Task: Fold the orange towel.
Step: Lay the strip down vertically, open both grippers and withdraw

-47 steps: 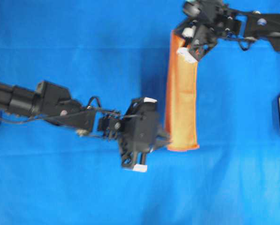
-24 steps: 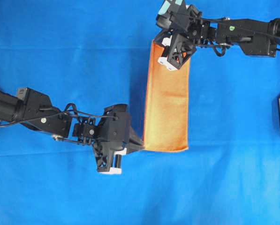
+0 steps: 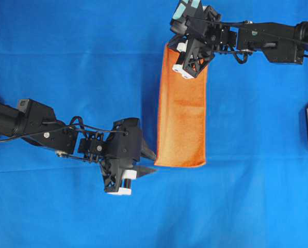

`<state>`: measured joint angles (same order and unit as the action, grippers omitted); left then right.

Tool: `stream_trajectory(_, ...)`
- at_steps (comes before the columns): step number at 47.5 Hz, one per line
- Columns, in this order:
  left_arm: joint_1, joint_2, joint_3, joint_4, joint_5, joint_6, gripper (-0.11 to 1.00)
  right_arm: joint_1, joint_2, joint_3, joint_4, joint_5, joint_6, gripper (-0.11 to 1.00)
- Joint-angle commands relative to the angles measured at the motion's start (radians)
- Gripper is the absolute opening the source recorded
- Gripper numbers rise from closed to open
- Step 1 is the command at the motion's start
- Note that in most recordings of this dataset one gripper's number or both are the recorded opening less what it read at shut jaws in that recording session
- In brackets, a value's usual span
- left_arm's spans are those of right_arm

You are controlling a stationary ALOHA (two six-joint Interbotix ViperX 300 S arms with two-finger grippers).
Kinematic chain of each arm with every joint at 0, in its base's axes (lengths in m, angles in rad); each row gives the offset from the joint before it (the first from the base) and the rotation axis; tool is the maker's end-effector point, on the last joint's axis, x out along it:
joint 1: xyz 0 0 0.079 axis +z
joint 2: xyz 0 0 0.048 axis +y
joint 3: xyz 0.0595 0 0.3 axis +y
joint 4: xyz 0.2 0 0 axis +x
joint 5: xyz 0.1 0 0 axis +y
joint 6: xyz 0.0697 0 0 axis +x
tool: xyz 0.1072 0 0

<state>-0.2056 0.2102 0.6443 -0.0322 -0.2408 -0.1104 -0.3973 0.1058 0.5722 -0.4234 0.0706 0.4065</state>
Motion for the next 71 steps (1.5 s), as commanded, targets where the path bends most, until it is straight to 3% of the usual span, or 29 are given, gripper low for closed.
stream_trajectory(1,-0.002,-0.018,-0.006,0.002,0.000,0.002,0.37,0.003,-0.015,-0.015,-0.003,-0.005,0.003,0.19)
stream_trajectory(7,-0.002,-0.032,-0.003,0.002,0.037,0.000,0.53,0.003,-0.015,-0.015,-0.003,-0.003,0.002,0.54)
stream_trajectory(10,-0.002,-0.048,0.000,0.002,0.064,0.000,0.59,0.006,-0.015,-0.014,-0.003,0.000,0.000,0.62)
stream_trajectory(23,-0.009,-0.207,0.037,0.003,0.268,0.000,0.65,0.015,-0.071,0.038,-0.003,0.009,0.000,0.58)
stream_trajectory(32,-0.009,-0.347,0.110,0.003,0.293,0.002,0.65,0.023,-0.186,0.123,-0.003,0.005,0.002,0.58)
stream_trajectory(42,-0.002,-0.472,0.219,0.002,0.258,0.002,0.65,0.040,-0.314,0.222,-0.003,0.002,0.017,0.62)
stream_trajectory(50,0.015,-0.572,0.304,0.003,0.193,0.002,0.65,0.117,-0.437,0.316,0.014,-0.012,0.034,0.63)
stream_trajectory(61,0.081,-0.718,0.416,0.003,0.031,0.018,0.65,0.247,-0.597,0.426,0.049,-0.080,0.094,0.63)
stream_trajectory(71,0.152,-0.810,0.476,0.003,0.008,0.018,0.65,0.279,-0.664,0.466,0.052,-0.084,0.107,0.63)
